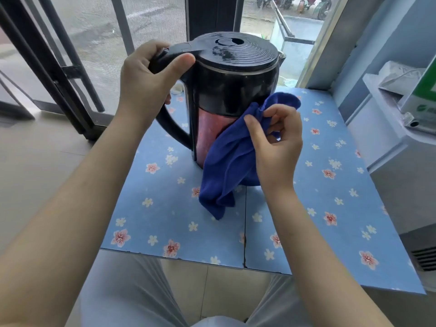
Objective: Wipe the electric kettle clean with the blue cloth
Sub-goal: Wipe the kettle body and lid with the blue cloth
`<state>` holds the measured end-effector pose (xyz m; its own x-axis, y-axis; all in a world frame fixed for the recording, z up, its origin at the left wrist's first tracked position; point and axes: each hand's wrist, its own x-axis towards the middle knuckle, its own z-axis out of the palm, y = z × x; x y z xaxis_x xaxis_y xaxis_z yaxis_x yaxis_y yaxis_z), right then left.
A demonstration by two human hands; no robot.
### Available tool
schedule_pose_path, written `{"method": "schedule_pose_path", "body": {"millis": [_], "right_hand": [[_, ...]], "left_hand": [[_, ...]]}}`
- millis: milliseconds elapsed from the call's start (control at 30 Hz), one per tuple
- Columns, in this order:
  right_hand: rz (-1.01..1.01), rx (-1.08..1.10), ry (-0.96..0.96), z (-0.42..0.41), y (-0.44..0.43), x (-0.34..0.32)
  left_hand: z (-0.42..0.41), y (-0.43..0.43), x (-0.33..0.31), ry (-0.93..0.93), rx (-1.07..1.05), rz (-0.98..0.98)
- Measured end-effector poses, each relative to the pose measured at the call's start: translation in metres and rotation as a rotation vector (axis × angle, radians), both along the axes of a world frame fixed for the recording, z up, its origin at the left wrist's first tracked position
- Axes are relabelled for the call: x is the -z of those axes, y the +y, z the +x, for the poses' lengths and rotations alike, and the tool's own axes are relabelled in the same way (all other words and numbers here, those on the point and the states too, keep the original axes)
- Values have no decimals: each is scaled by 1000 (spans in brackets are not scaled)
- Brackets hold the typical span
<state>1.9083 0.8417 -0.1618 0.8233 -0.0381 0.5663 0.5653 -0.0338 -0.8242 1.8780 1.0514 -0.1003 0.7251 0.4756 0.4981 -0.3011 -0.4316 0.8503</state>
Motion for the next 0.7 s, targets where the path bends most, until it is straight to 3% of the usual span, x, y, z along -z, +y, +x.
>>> {"method": "schedule_pose_path", "body": {"millis": [267,500,700], "right_hand": [[-42,-1,91,-9,4,39],[-19,50,-65,-7,13,-1],[-113,20,-49,-8,12,35]], "left_hand": [[-2,-3,-1,-8,-32,-16],[-5,-9,-1,9,-86,30],[-10,-13,-2,47,-109,71]]}}
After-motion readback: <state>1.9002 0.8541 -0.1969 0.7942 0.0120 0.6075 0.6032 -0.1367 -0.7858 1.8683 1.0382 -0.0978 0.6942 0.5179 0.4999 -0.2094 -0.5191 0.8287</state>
